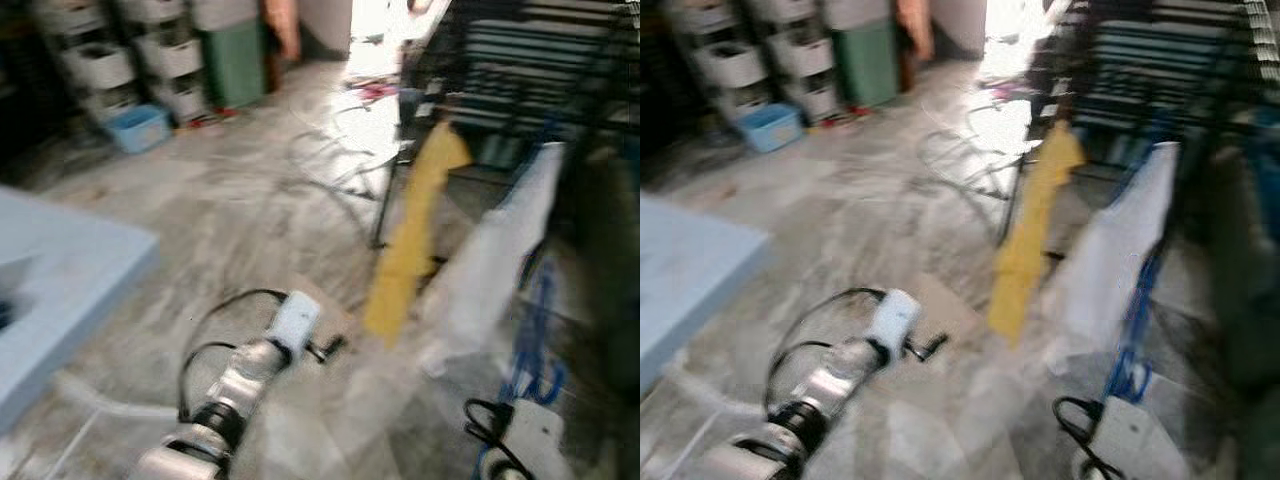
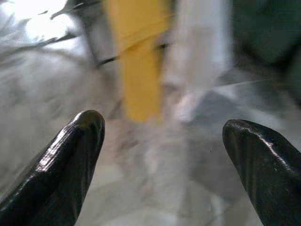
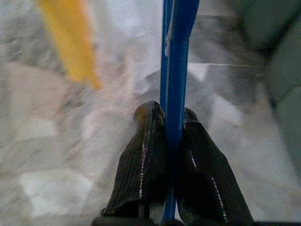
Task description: Hang hanger
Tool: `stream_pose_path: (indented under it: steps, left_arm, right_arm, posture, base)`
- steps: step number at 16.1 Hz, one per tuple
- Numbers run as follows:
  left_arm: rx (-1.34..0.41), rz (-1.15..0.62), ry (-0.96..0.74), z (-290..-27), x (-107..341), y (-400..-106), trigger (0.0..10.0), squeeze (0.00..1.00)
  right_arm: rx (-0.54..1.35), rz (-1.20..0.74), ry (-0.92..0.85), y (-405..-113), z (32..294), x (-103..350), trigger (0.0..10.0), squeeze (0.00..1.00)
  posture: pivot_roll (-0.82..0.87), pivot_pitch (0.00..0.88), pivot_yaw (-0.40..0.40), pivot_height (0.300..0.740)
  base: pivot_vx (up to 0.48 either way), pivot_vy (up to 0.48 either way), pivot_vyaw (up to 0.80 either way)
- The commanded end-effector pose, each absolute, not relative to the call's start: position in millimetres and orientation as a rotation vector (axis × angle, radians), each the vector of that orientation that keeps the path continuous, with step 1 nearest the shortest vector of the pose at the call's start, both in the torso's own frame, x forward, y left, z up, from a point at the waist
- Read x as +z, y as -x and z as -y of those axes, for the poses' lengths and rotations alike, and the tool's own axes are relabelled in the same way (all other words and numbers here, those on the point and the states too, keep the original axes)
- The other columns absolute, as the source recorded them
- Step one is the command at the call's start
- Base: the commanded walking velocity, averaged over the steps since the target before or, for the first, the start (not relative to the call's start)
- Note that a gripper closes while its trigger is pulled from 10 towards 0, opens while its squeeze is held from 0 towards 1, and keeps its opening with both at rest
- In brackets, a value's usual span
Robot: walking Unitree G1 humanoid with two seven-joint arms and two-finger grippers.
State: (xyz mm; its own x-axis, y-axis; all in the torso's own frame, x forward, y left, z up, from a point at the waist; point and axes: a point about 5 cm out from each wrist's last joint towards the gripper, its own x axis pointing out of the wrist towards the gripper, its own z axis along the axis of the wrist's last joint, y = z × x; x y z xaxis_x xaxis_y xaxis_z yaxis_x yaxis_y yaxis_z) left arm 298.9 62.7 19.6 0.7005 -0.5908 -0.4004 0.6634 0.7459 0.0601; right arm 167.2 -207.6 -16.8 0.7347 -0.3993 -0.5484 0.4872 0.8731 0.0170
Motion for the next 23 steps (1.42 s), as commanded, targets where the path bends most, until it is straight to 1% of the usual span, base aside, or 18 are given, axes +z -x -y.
stream_pose_path:
  steps: [1, 3, 10, 12, 14, 17, 23]
  left_arm:
    - [-0.691, -0.394, -0.228, -72, 16, -298, 10.0, 0.00]
    - [-0.688, -0.396, -0.223, -72, 15, -298, 10.0, 0.00]
    - [-0.664, -0.384, -0.199, -73, 16, -298, 10.0, 0.00]
    - [-0.581, -0.375, -0.237, -80, 17, -303, 10.0, 0.00]
    - [-0.542, -0.382, -0.253, -85, 17, -305, 10.0, 0.00]
    - [-0.550, -0.380, -0.242, -84, 18, -305, 10.0, 0.00]
    - [-0.560, -0.387, -0.240, -80, 15, -303, 10.0, 0.00]
  right_arm:
    - [-0.490, -0.560, -0.177, -168, 204, -17, 10.0, 0.00]
    - [-0.486, -0.565, -0.171, -167, 204, -17, 10.0, 0.00]
    - [-0.432, -0.568, -0.150, -164, 202, -16, 10.0, 0.00]
    - [-0.418, -0.567, -0.150, -164, 201, -15, 10.0, 0.00]
    - [-0.407, -0.563, -0.151, -165, 201, -15, 10.0, 0.00]
    - [-0.402, -0.553, -0.145, -166, 202, -14, 10.0, 0.00]
    - [-0.396, -0.542, -0.142, -166, 203, -12, 10.0, 0.00]
  posture:
    - [-0.03, 0.010, 0.020, 0.740]
    - [-0.03, 0.012, 0.016, 0.740]
    - [-0.04, 0.021, 0.004, 0.740]
    - [-0.04, 0.022, 0.002, 0.740]
    - [-0.04, 0.020, 0.000, 0.740]
    - [-0.04, 0.016, -0.003, 0.740]
    - [-0.04, 0.015, -0.006, 0.740]
  base:
    - [0.000, -0.349, -0.69]
    - [0.000, -0.345, -0.65]
    - [0.000, 0.000, 0.00]
    - [0.000, 0.000, 0.00]
    - [0.000, 0.000, 0.00]
    - [0.284, 0.000, 0.27]
    - [0.344, 0.000, 0.00]
